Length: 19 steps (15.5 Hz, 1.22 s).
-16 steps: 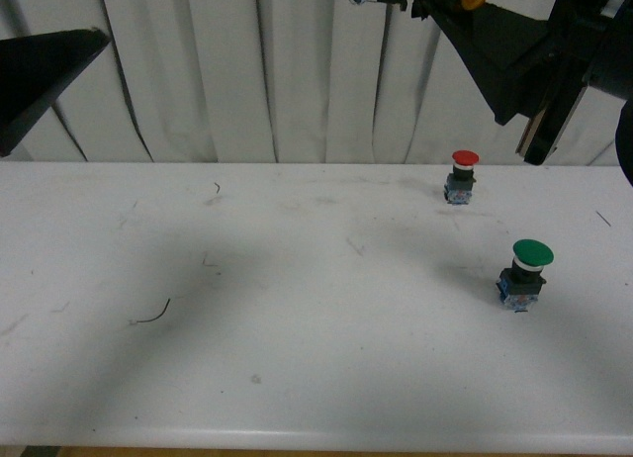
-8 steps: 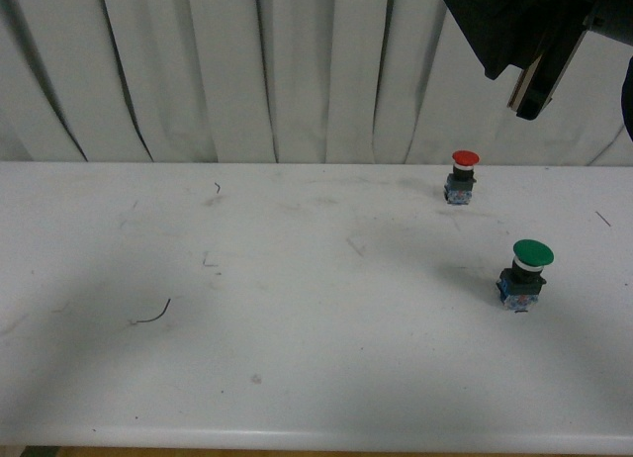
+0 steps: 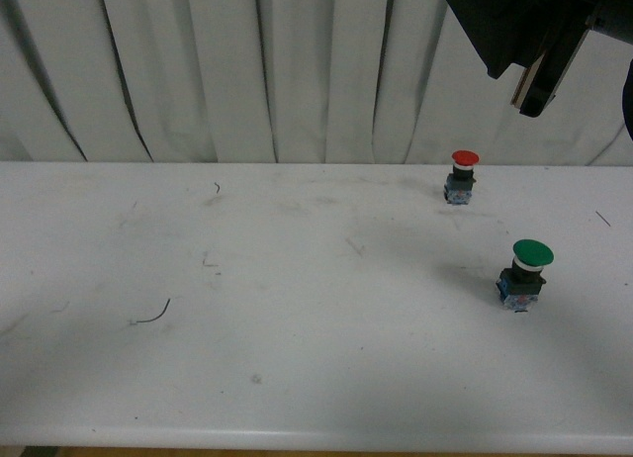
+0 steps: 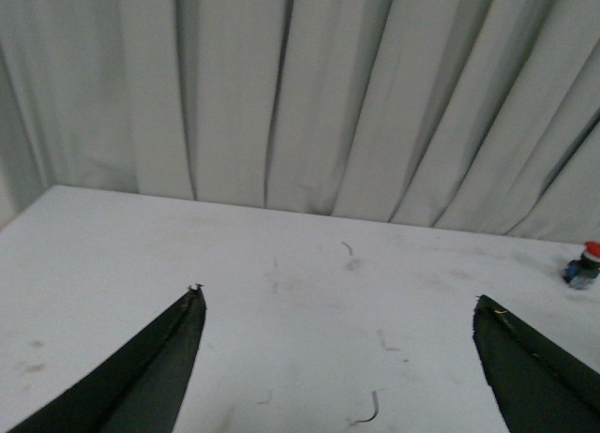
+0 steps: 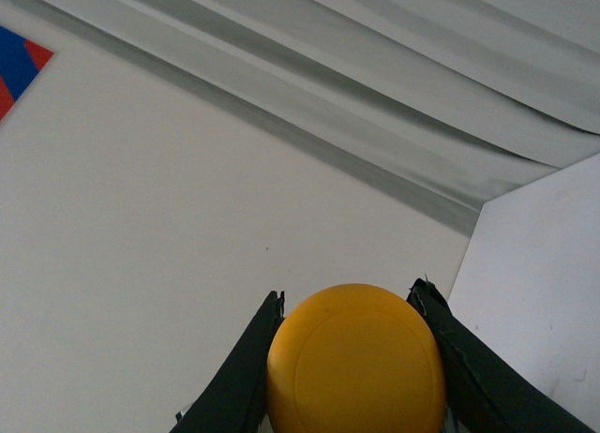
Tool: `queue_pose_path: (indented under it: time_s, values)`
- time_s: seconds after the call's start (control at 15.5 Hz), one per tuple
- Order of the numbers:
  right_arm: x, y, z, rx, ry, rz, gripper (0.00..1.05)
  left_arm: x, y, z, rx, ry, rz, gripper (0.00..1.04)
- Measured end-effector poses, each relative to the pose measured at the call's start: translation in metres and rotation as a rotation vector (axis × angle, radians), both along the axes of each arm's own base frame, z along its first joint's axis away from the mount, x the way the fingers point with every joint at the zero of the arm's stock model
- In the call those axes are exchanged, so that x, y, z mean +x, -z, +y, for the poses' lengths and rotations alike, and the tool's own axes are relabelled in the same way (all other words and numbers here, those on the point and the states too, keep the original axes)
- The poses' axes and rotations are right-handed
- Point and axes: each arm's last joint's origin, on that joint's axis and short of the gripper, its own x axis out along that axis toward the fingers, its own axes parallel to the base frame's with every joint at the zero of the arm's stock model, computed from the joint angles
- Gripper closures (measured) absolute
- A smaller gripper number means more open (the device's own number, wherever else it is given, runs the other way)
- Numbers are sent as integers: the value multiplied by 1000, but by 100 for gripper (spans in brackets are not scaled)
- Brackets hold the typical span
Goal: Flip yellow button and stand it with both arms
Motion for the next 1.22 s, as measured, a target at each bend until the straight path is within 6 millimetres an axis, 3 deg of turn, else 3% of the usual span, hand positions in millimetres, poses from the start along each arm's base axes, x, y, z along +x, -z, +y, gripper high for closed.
queue_pose_path:
  time_s: [0.06,0.32,0.45,0.77,1.22]
  values:
    - [0,0,0,-4,-5,-3,69,-8,4,-1,27,-24,-6,27]
    - [1,0,-4,-11,-3,-7,69,-22,22,-25,82,2,-18,72]
    - [2,0,-6,-15,5,-14,69,-28,29,-34,83,0,-24,101]
    - [1,1,-6,-20,7,-17,69,-38,40,-52,87,11,-25,103]
    - [2,13,-6,-32,12,27,69,-46,50,-52,88,-3,-36,103]
